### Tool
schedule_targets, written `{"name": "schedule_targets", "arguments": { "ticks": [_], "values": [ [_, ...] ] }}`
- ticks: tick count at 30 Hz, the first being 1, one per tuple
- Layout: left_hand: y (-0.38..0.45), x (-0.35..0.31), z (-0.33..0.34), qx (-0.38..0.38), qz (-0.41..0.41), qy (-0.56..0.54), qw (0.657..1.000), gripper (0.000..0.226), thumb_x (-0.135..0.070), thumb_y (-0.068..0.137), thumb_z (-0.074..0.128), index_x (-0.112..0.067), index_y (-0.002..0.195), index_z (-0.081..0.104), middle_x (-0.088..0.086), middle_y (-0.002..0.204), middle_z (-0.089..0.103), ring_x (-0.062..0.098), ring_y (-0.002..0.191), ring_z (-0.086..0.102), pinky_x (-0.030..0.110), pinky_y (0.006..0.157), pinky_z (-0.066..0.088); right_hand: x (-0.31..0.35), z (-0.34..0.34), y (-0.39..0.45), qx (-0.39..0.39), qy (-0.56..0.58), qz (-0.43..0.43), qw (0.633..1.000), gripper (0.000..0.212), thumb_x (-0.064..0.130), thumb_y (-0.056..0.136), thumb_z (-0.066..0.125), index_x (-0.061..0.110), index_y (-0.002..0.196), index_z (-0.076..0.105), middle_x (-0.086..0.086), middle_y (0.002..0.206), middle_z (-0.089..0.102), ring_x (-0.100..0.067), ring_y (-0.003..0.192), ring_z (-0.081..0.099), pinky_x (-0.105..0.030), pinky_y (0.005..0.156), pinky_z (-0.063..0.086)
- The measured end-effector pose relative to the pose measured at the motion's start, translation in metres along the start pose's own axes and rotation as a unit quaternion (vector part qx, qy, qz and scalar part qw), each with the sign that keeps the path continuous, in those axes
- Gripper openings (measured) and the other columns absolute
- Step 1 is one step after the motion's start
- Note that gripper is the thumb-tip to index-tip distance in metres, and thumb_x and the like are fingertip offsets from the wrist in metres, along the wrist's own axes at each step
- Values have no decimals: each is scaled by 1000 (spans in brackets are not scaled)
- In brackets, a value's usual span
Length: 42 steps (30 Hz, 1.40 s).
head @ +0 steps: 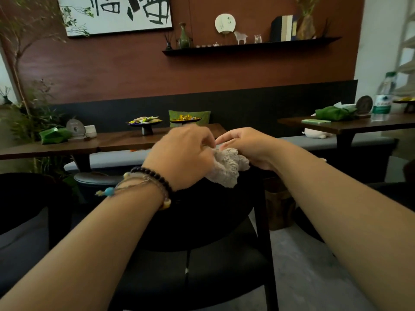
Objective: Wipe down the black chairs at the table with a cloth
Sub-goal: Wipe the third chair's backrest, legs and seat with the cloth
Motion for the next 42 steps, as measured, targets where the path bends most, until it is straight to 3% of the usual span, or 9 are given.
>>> {"name": "schedule_targets", "arguments": {
  "ticks": [4,9,13,20,24,27,31,36,42],
  "values": [
    [8,-9,36,132,-6,172,976,49,-65,93,24,-28,102,55,-6,94,60,15,82,57,36,77,50,-8,-7,0,-52,53,18,997,18,4,94,53,15,101,66,-13,119,63,-24,108,63,-34,87,55],
    [-10,-8,37,6,128,235,964,50,-58,94,17,-30,121,48,-7,95,54,13,79,54,31,66,48,-10,-6,2,-74,81,43,993,27,18,100,46,6,118,62,-15,128,57,-21,100,59,-36,94,47],
    [-32,8,21,-20,177,210,961,56,-55,90,13,-28,125,48,-6,98,54,14,82,54,34,68,50,-11,-2,7,-84,11,65,994,37,29,101,44,7,129,55,-8,130,53,-24,123,48,-39,108,36],
    [-54,52,-23,-18,184,172,968,52,-58,88,28,-22,93,66,-6,99,62,17,93,59,39,77,49,3,8,-2,-148,-203,-50,967,25,11,95,47,5,103,69,-8,106,63,-27,105,55,-37,90,42],
    [-25,43,-12,78,155,128,976,46,-67,83,31,-35,102,59,-12,137,44,13,114,52,40,91,47,21,22,-15,-279,-74,-143,947,27,6,85,50,24,77,69,7,86,67,-13,95,59,-31,83,46],
    [-13,35,17,91,147,199,965,47,-57,95,22,-40,136,37,-10,123,56,12,82,55,28,64,43,40,41,-13,-324,44,-180,928,24,8,80,50,26,77,65,4,88,71,-13,94,61,-29,80,45],
    [-42,48,1,-12,213,185,959,51,-49,98,19,-31,134,51,-10,102,62,9,69,55,29,52,43,34,47,1,-344,79,-125,927,18,12,89,52,21,91,67,6,89,64,-5,83,52,-21,62,34],
    [-78,114,-25,-91,186,108,972,42,-36,99,30,-14,106,65,-2,94,65,19,75,62,40,55,51,26,48,0,-241,152,-97,954,14,19,92,56,16,83,66,-5,88,72,-21,98,64,-41,96,46],
    [-85,183,-26,-129,105,24,986,46,-37,102,28,-8,91,61,2,91,61,23,82,60,45,71,49,79,132,-9,-123,-241,-144,952,21,16,88,50,20,89,71,0,93,68,-19,90,60,-31,74,49]
  ]
}}
Point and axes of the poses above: each hand's wrist, its own y-axis towards the middle knuckle, its own z-axis out of the palm, x = y × z, the point moved 6 cm from there along y, towards the middle knuckle
